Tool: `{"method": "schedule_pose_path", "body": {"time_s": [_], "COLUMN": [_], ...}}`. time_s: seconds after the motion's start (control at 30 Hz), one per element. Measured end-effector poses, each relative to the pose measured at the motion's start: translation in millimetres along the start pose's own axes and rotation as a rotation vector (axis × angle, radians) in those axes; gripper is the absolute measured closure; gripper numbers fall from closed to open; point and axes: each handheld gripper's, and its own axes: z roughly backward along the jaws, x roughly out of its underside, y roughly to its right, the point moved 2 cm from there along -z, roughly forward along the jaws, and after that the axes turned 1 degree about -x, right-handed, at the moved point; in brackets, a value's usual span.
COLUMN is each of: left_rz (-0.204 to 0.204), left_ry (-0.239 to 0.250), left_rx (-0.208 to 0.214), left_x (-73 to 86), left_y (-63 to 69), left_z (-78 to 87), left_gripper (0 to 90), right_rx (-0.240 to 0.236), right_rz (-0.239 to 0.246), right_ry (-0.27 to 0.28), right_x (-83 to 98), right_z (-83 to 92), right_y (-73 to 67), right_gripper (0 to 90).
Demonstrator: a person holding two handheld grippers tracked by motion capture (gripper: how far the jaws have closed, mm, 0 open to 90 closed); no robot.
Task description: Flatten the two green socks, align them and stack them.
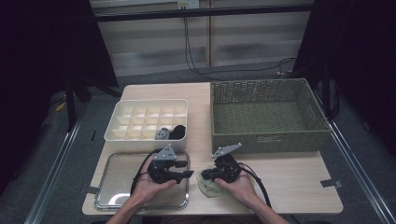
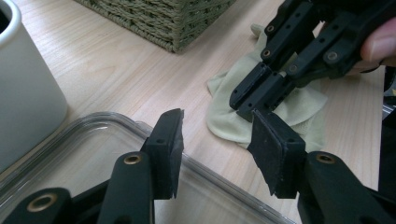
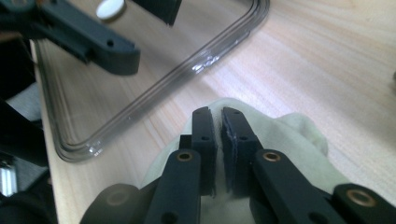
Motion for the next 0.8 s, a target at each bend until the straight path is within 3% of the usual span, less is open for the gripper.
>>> {"method": "schedule_pose_path", "body": {"time_s": [0.33,0.6,0.8], "left_rz": [-0.006,-0.005,-0.004], "left_ry": [0.005,0.009,0.009], "left_rx": [0.010,0.014,0.015], "left_x": [-0.5,-0.7,-0.6], "left_y": [3.9,5.1,5.0], "left_z": [0.3,-0.7,0.2], "left_gripper": [53.7,53.6,53.5], "right_rx": [-0.022,-0.056,-0.051], "right_rz": [-0.039,-0.045,-0.046], "right_ry": [0.092,0.096,0.073], "right_x": [-5.3,-3.0,-2.0], "right_z": [24.4,24.6,17.5], "right_y": [3.0,4.0,3.7], "right_gripper": [83.0,81.3,86.8]}}
